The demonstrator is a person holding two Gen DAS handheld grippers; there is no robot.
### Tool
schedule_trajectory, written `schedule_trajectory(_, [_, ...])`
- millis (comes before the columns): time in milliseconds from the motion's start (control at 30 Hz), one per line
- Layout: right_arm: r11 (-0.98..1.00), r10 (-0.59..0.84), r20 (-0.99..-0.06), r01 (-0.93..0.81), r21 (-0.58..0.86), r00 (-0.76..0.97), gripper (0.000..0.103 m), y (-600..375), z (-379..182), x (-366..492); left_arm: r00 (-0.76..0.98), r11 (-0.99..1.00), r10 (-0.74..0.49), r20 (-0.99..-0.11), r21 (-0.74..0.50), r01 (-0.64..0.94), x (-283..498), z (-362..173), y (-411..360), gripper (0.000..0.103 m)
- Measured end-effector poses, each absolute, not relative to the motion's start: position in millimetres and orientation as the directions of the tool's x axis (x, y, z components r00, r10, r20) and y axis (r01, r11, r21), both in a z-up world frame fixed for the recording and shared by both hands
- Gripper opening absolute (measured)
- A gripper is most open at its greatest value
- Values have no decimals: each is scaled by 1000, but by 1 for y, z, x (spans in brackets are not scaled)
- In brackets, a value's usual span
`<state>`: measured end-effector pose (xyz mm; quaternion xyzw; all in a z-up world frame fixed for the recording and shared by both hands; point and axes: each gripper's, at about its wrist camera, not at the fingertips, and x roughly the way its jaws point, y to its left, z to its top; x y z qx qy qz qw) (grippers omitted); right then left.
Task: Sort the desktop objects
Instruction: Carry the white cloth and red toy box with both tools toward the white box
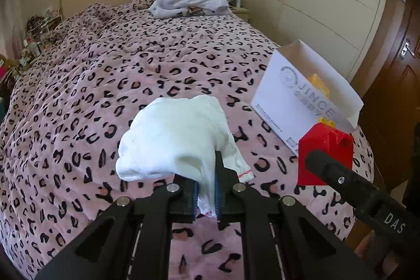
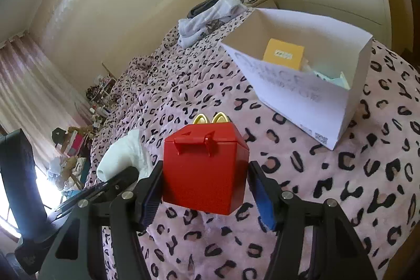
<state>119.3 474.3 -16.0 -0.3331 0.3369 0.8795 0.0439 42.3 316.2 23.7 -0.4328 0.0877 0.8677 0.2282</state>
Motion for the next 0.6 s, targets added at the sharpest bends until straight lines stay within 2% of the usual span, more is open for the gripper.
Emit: schedule_trajectory(600, [-755, -118, -599, -321, 573, -792, 63, 509, -11, 137, -484, -837, 360, -798, -46, -546, 50, 25, 369, 10])
